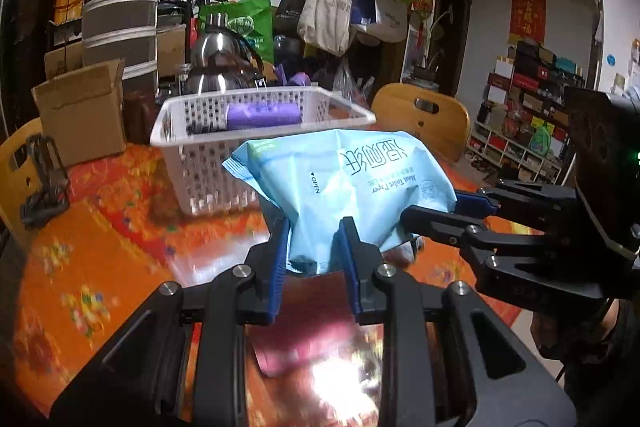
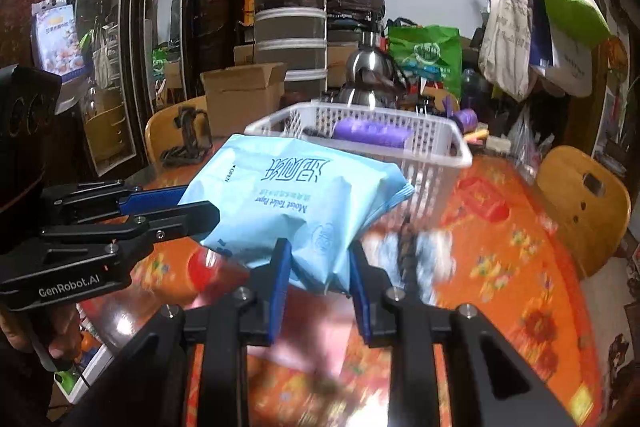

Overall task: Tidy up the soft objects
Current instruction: 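Lift the wet-wipe pack with both grippers into the basket and open them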

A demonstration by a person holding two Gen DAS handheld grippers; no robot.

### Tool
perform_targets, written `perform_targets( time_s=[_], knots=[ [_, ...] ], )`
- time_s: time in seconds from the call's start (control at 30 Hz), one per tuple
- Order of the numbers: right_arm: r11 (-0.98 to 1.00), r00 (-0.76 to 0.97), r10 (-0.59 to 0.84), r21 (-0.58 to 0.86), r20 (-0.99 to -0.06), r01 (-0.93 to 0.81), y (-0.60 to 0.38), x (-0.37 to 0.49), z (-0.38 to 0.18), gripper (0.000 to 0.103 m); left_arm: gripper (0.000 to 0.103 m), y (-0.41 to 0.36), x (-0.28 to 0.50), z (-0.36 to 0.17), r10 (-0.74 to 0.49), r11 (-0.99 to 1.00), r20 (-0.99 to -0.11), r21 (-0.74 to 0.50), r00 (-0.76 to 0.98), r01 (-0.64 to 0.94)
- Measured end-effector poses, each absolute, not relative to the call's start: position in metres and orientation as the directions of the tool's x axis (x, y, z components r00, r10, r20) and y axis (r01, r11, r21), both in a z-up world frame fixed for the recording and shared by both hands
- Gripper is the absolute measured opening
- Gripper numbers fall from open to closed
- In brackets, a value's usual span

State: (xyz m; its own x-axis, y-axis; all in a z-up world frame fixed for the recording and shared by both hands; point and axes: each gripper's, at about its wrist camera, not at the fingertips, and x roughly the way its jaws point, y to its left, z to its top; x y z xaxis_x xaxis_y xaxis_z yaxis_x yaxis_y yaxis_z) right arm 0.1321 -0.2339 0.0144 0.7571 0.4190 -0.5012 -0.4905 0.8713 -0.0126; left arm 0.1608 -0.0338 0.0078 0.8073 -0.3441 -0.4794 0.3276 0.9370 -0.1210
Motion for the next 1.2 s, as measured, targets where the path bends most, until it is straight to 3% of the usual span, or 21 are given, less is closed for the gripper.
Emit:
perform_targets(
  time_s=[0.43,0.67,1.0,1.07,1.1,1.13,1.17,1.2],
  knots=[
    [0.867,0.776,0.438,-0.016,-0.453,-0.499,-0.216,0.271,0.106,0.027,0.023,-0.023,0.319,0.115,-0.284,0.955,-0.483,-0.064,0.828,0.291],
    [0.868,0.748,0.417,-0.016,-0.516,-0.496,-0.202,0.332,0.079,0.027,0.023,-0.016,0.395,0.086,-0.270,0.960,-0.563,-0.100,0.781,0.260],
    [0.864,0.712,0.432,0.028,-0.554,-0.503,-0.201,0.357,0.045,0.027,0.025,-0.018,0.417,0.048,-0.222,0.972,-0.601,-0.072,0.768,0.224],
    [0.870,0.718,0.416,0.014,-0.558,-0.493,-0.200,0.357,0.041,0.031,0.030,-0.018,0.417,0.041,-0.210,0.974,-0.600,-0.066,0.772,0.215],
    [0.872,0.722,0.413,0.010,-0.555,-0.490,-0.200,0.356,0.040,0.035,0.042,-0.017,0.418,0.038,-0.199,0.977,-0.595,-0.060,0.779,0.204],
    [0.872,0.725,0.409,0.004,-0.554,-0.489,-0.201,0.355,0.039,0.051,0.060,-0.015,0.419,0.036,-0.188,0.980,-0.592,-0.058,0.784,0.191],
    [0.883,0.736,0.385,-0.009,-0.558,-0.469,-0.203,0.355,0.037,0.071,0.068,-0.011,0.419,0.033,-0.176,0.983,-0.589,-0.061,0.789,0.173],
    [0.892,0.745,0.368,-0.014,-0.556,-0.451,-0.205,0.355,0.035,0.078,0.076,-0.007,0.418,0.032,-0.171,0.985,-0.578,-0.070,0.798,0.160]
  ],
)
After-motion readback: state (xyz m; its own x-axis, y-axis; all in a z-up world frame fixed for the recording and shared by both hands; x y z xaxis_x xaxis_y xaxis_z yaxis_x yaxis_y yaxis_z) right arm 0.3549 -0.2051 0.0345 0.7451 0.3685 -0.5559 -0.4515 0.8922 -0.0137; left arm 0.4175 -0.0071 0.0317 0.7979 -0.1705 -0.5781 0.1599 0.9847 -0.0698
